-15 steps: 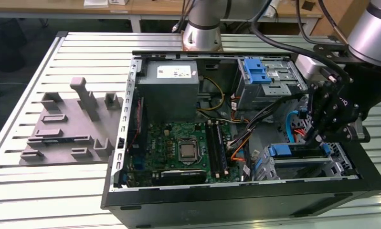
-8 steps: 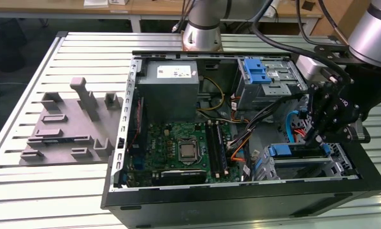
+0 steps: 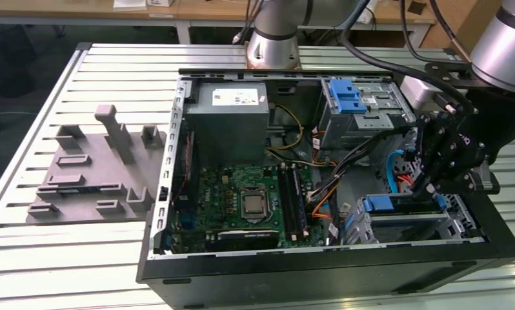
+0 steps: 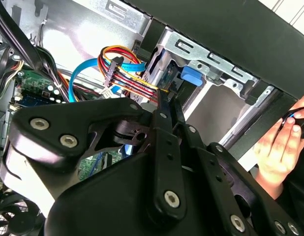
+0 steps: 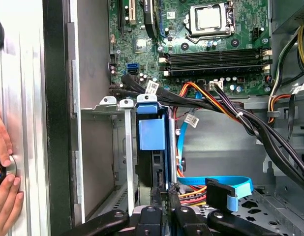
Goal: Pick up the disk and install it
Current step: 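Insert the first disk wire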
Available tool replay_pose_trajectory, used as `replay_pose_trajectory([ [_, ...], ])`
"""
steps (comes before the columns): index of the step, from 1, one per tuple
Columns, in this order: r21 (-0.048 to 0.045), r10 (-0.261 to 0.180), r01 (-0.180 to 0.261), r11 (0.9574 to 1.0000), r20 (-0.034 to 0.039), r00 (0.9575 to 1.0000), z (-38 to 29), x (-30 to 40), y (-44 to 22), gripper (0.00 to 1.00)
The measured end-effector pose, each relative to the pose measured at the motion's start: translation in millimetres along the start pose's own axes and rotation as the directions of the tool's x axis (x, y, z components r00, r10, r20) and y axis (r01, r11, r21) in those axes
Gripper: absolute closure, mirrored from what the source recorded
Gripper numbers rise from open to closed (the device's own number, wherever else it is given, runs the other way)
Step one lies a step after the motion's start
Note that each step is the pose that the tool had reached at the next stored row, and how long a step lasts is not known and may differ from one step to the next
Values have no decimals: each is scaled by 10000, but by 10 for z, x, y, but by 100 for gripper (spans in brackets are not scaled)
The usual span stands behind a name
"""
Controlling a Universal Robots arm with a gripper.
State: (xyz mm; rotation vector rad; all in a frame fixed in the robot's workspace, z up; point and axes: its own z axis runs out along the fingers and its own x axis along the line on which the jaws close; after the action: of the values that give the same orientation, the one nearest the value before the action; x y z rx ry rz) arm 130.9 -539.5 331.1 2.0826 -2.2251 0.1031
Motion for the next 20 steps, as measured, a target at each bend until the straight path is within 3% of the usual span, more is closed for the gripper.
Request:
replay_pose_trajectory([
  [20,-66,-6,6,10000,-1,10000,40,0,-7,82],
])
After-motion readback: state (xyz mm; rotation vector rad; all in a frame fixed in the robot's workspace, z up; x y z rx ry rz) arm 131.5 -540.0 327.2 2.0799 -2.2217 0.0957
